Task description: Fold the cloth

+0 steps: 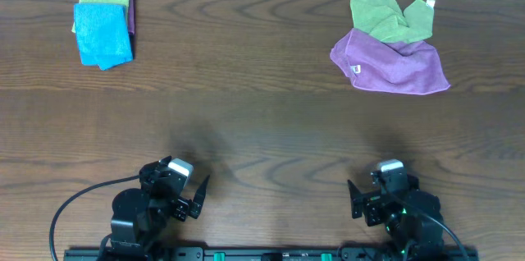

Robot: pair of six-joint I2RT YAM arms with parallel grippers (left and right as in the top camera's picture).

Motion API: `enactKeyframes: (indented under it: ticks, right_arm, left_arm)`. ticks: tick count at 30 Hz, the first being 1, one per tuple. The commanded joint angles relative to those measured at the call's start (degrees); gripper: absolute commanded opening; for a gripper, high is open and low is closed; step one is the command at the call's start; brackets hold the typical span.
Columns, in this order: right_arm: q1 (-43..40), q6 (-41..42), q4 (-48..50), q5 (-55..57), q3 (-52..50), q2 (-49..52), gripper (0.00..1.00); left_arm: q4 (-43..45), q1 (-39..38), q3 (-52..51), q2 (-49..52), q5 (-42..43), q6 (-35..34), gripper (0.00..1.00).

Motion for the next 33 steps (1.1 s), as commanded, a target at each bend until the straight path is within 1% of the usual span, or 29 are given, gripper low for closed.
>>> enactKeyframes:
  ticks: [1,10,11,12,13,14,15,16,17,18,19,23,25,28,30,33]
  right_arm:
    - [-0.6,-0.7,-0.1,-0.4,-0.8,-0.6,0.99]
    - [-0.6,-1.0,0.4,0.8,-0.8,-0.6,0.99]
    - [-0.6,-1.2,2.4,3.4,-0.8,-0.6,0.99]
    - [-0.6,-1.1,6.3,4.5,-0.8,-0.6,0.99]
    - [-0.6,0.5,10.4,3.8,-0.8,-0.6,0.99]
    - [-0.6,3.2,14.1,3.1,-0.8,-0.6,0.99]
    - [-0.6,7.9,18.8,2.8,-0.8,-0.6,0.99]
    - [-0.6,18.0,23.4,2.6,-0.8,-0.6,0.99]
    - [-0.6,28.5,25.0,2.0,-0.8,-0.6,0.99]
    - [-0.6,34.5,26.4,3.1,-0.8,-0.6,0.99]
    - [-0.6,37.7,27.6,4.6,-0.8,-0.6,0.99]
    - [-0.6,44.9,34.1,13.1,-0.8,-0.6,0.99]
    - [-0.7,50.1,36.2,16.4,-0.8,-0.5,0.99]
    - [-1.4,50.7,36.3,17.9,-0.8,1.1,0.99]
    - [-2.2,51.2,37.7,17.0,-0.7,4.4,0.99]
    - [-4.2,52.9,44.1,13.8,-0.3,13.9,0.99]
  left_arm:
    - [0.1,-0.2,-0.5,-0.4,-0.2,-0.5,0.95]
    - [0.1,-0.2,-0.5,-0.4,-0.2,-0.5,0.96]
    - [0.1,-0.2,-0.5,-0.4,-0.2,-0.5,0.95]
    - [0.1,-0.2,-0.5,-0.4,-0.2,-0.5,0.95]
    - [0.1,-0.2,-0.5,-0.4,-0.2,-0.5,0.95]
    - [0.1,-0.2,-0.5,-0.4,-0.2,-0.5,0.95]
    - [0.1,-0.2,-0.5,-0.4,-0.2,-0.5,0.95]
    - [0.1,-0.2,-0.5,-0.4,-0.2,-0.5,0.95]
    - [0.1,-0.2,-0.5,-0.4,-0.2,-0.5,0.95]
    - [0.1,-0.2,-0.5,-0.4,-0.2,-0.5,0.95]
    - [0.1,-0.2,-0.5,-0.4,-0.2,-0.5,0.95]
    - [0.1,-0.2,-0.5,-0.4,-0.2,-0.5,0.95]
    - [0.1,-0.2,-0.5,-0.4,-0.2,-0.5,0.95]
    - [0.1,-0.2,-0.5,-0.4,-0.2,-0.5,0.95]
    - [0.1,-0.2,-0.5,-0.4,-0.2,-0.5,0.95]
    - [0.1,-0.2,-0.5,-0.4,-0.2,-0.5,0.95]
